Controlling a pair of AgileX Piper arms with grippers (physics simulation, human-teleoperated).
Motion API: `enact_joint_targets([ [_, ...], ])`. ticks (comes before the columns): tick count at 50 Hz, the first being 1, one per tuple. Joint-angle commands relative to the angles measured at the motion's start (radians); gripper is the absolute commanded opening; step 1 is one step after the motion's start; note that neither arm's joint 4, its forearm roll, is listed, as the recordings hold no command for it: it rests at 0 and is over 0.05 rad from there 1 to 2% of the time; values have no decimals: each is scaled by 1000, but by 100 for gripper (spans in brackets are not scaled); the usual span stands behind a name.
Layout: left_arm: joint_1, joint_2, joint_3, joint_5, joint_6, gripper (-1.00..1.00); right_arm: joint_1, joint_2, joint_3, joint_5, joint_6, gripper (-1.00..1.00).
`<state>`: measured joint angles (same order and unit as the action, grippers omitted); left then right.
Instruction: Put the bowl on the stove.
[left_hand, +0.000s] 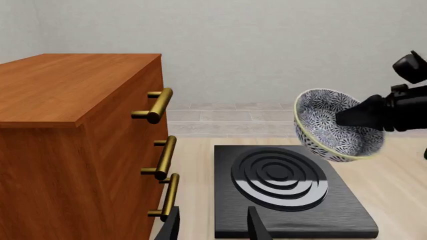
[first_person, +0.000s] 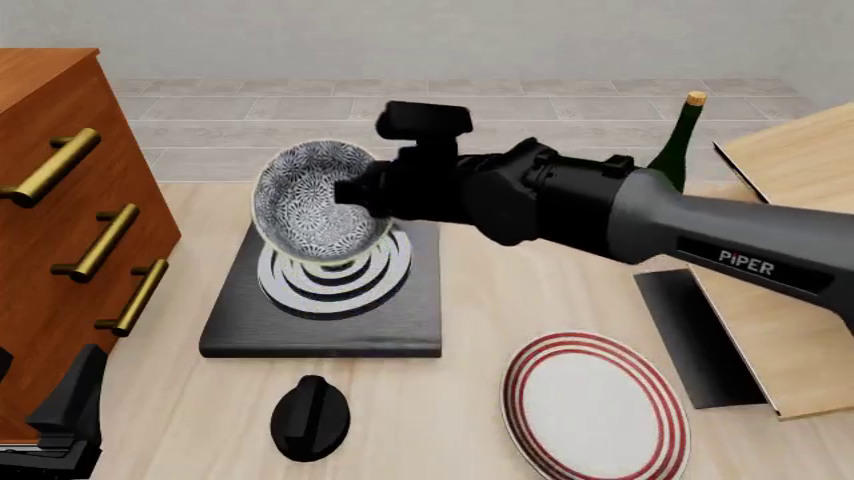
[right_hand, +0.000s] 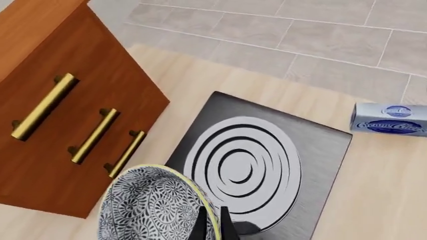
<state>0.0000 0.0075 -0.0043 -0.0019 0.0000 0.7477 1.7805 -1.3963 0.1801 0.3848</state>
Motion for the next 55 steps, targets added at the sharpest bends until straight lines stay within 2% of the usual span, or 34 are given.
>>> enact_joint_targets([
  [1,0,0,0,0,0,100,-28,117,-133,21,13,-100],
  [9,0,0,0,0,0,100,-34,178,-201,34,18,-100],
  [25,0,0,0,0,0,100,-37,257,-235,10,40,-100],
  [40,0,0,0,0,0,100,-69,328,-324,25,57,-100],
  [55,0,0,0,0,0,100,-58,356,-287,-24,83,-100],
])
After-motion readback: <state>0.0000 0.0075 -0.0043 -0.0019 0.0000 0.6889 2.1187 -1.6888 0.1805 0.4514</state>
